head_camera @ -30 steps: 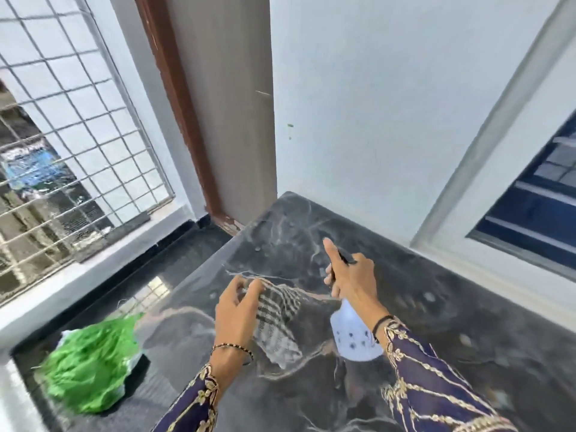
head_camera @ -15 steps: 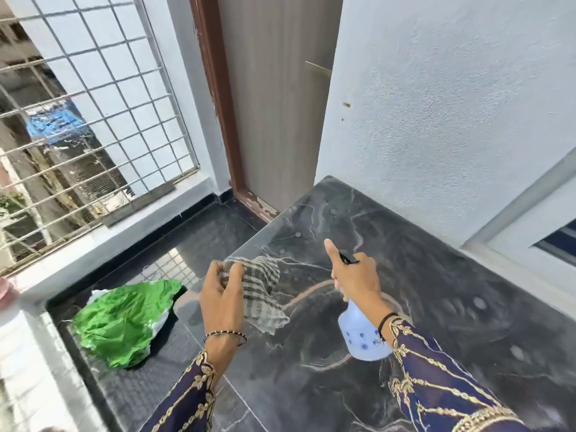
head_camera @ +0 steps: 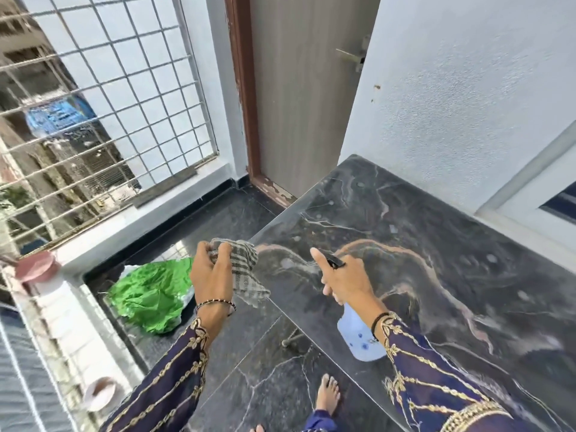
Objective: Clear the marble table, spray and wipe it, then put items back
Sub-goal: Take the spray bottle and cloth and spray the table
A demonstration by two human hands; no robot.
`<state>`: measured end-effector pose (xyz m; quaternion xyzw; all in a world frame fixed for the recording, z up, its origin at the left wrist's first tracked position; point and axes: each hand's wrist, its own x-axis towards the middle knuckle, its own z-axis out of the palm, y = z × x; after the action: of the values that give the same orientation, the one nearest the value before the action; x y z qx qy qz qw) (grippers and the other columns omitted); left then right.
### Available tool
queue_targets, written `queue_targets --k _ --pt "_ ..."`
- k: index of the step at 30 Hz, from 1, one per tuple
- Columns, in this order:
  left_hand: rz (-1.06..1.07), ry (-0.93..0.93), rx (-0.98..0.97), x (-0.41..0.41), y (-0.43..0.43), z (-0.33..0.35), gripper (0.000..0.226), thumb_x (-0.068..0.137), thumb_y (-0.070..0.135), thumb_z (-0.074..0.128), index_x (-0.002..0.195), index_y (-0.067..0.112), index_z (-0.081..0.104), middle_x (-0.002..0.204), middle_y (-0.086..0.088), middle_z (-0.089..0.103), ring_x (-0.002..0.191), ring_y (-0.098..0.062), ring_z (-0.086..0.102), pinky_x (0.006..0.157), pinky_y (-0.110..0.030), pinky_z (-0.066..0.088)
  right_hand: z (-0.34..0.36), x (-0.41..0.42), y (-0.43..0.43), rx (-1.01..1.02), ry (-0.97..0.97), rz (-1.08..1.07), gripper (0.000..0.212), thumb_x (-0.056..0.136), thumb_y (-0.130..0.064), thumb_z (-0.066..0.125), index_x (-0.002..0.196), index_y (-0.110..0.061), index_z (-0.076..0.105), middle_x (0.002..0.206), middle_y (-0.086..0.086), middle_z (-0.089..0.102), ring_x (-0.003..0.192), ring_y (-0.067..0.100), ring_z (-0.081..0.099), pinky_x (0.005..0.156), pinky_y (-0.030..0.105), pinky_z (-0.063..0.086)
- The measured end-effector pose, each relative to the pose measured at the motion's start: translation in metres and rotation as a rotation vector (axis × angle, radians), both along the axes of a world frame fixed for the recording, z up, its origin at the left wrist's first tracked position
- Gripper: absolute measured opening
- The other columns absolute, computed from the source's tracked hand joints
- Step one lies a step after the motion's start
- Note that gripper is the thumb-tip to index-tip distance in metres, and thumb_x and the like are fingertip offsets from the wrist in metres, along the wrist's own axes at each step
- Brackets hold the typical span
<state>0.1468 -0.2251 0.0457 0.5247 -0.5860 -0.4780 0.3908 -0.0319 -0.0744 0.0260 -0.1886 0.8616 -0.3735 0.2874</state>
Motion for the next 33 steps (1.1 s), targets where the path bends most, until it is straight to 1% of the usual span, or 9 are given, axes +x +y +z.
queue_targets --k 3,9,14,17,19,22,28,30,33 --pt "-0.031 -0.003 0.009 0.007 0.004 -0.001 0.020 0.083 0.034 0.057 0.079 0.015 0.053 0.071 0.002 0.060 0.062 -0.013 0.051 0.057 -0.029 0.042 0.002 0.011 0.023 -0.045 -0.078 -0.047 0.075 0.070 -0.084 0.064 0.060 -0.010 0.070 0.056 0.010 0.072 0.033 0.022 0.058 0.036 0.026 0.043" --pt "-0.214 0.015 0.058 -0.008 0.028 -0.001 0.020 0.081 0.038 0.056 0.076 0.019 0.052 0.068 0.007 0.058 0.062 -0.013 0.050 0.063 -0.033 0.047 -0.001 0.023 0.088 0.030 0.059 -0.242 0.083 0.065 -0.095 0.055 0.046 -0.015 0.063 0.040 0.005 0.061 0.029 0.019 0.053 0.032 0.022 0.041" --pt "-0.322 0.029 0.050 -0.043 0.057 0.003 0.021 0.083 0.032 0.057 0.065 0.029 0.046 0.059 0.013 0.051 0.049 0.002 0.041 0.057 -0.028 0.039 -0.004 0.004 0.137 0.024 -0.007 -0.374 0.089 0.063 -0.092 0.060 0.061 -0.003 0.068 0.053 0.007 0.071 0.035 0.025 0.062 0.035 0.024 0.043" --pt "-0.364 0.005 0.070 -0.069 0.077 -0.001 0.024 0.083 0.033 0.057 0.062 0.030 0.044 0.049 0.017 0.049 0.045 0.002 0.040 0.054 -0.026 0.037 -0.004 -0.012 0.156 0.012 0.000 -0.399 0.089 0.064 -0.092 0.060 0.070 -0.004 0.070 0.059 0.002 0.074 0.036 0.026 0.063 0.037 0.025 0.044" --pt "-0.389 -0.008 0.073 -0.089 0.090 -0.003 0.023 0.082 0.034 0.057 0.064 0.029 0.045 0.051 0.016 0.050 0.046 0.001 0.040 0.055 -0.024 0.039 -0.004 -0.028 0.163 0.038 0.020 -0.435 0.090 0.063 -0.096 0.054 0.063 -0.007 0.067 0.053 0.002 0.071 0.033 0.023 0.057 0.043 0.030 0.049" --pt "-0.438 0.042 0.087 -0.123 0.107 -0.005 0.026 0.084 0.028 0.058 0.063 0.027 0.041 0.048 0.018 0.046 0.044 0.000 0.035 0.045 -0.013 0.033 -0.004 -0.058 0.165 0.085 0.114 -0.510 0.086 0.066 -0.096 0.048 0.048 -0.012 0.060 0.043 0.001 0.064 0.039 0.022 0.060 0.060 0.041 0.059" --pt "-0.502 0.023 0.079 -0.205 0.139 -0.003 0.025 0.083 0.028 0.060 0.064 0.027 0.043 0.047 0.018 0.046 0.042 -0.001 0.032 0.040 -0.011 0.030 -0.002 -0.136 0.163 0.032 0.043 -0.460 0.092 0.065 -0.097 0.049 0.079 -0.007 0.066 0.055 -0.001 0.072 0.038 0.026 0.063 0.062 0.045 0.063" --pt "-0.526 0.021 0.069 -0.233 0.147 -0.003 0.024 0.082 0.031 0.060 0.064 0.028 0.044 0.047 0.018 0.047 0.042 -0.001 0.032 0.041 -0.012 0.030 0.000 -0.162 0.161 0.065 0.083 -0.441 0.093 0.066 -0.099 0.042 0.076 -0.010 0.067 0.054 -0.003 0.072 0.037 0.023 0.064 0.069 0.043 0.062" --pt "-0.533 0.021 0.066 -0.266 0.156 -0.002 0.027 0.083 0.030 0.060 0.062 0.028 0.043 0.048 0.018 0.047 0.046 -0.001 0.034 0.047 -0.016 0.033 0.005 -0.194 0.160 0.129 0.170 -0.487 0.095 0.070 -0.099 0.030 0.077 -0.012 0.070 0.072 0.002 0.076 0.064 0.025 0.073 0.082 0.041 0.058"
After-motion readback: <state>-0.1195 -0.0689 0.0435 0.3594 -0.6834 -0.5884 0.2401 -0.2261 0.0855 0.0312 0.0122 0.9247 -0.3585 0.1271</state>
